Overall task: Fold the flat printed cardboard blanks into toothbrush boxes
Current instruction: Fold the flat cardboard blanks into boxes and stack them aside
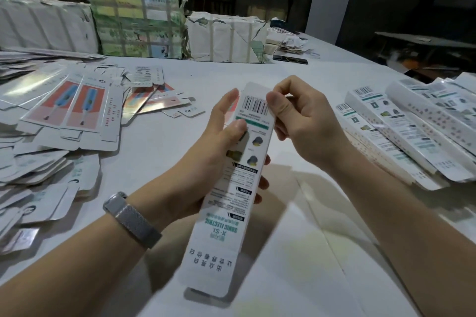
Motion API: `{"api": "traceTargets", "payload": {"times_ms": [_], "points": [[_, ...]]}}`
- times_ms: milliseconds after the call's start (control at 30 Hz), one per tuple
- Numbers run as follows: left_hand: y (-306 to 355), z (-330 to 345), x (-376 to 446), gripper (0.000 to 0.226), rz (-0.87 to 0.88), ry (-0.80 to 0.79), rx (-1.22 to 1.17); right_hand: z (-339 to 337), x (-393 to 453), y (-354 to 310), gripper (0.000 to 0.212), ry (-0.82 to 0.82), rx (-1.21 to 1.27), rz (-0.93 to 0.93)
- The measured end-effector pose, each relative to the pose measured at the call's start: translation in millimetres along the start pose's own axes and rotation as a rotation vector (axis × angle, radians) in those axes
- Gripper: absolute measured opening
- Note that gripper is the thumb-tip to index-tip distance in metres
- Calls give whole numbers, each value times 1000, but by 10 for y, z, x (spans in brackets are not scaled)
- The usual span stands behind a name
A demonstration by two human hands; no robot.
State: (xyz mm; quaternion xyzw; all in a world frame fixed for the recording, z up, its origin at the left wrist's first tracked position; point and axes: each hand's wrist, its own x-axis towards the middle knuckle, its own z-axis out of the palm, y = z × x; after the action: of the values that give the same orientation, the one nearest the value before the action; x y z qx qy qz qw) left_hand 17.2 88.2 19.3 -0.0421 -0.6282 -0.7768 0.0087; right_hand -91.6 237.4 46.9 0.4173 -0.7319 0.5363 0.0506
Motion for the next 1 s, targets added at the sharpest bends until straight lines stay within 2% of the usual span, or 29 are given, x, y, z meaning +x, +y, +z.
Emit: {"api": "traceTargets", "payload": {"times_ms": [133, 233, 333, 467, 600, 700, 833, 933, 1000], "points": [[48, -74, 6, 45, -36, -130, -90, 42, -20, 31, 23, 37, -3, -50], [16, -90, 19, 44, -15, -151, -126, 78, -27, 44, 19, 46, 50, -60], [2, -87, 45, 38, 70, -112, -147, 121, -24, 56, 8, 34, 178, -34], [-20, -103, 53, 38, 135, -71, -126, 154, -32, 61, 21, -19, 303, 90], [-43, -94, 67, 41, 145, -17, -71, 168, -55, 33, 21, -25, 372, 108], [-42, -93, 56, 39, 119, -34, -72, 177, -62, 15, 24, 3, 414, 142], [-40, -74, 39, 35, 85, -38, -55, 153, -49, 2, 19, -8, 588, 146], [-30, -25, 36, 51, 75, -30, -88, 119, -31, 22, 33, 10, 718, 137], [-30, -2, 31, 61, 74, -18, -122, 107, -20, 31, 34, 24, 721, 154]]}}
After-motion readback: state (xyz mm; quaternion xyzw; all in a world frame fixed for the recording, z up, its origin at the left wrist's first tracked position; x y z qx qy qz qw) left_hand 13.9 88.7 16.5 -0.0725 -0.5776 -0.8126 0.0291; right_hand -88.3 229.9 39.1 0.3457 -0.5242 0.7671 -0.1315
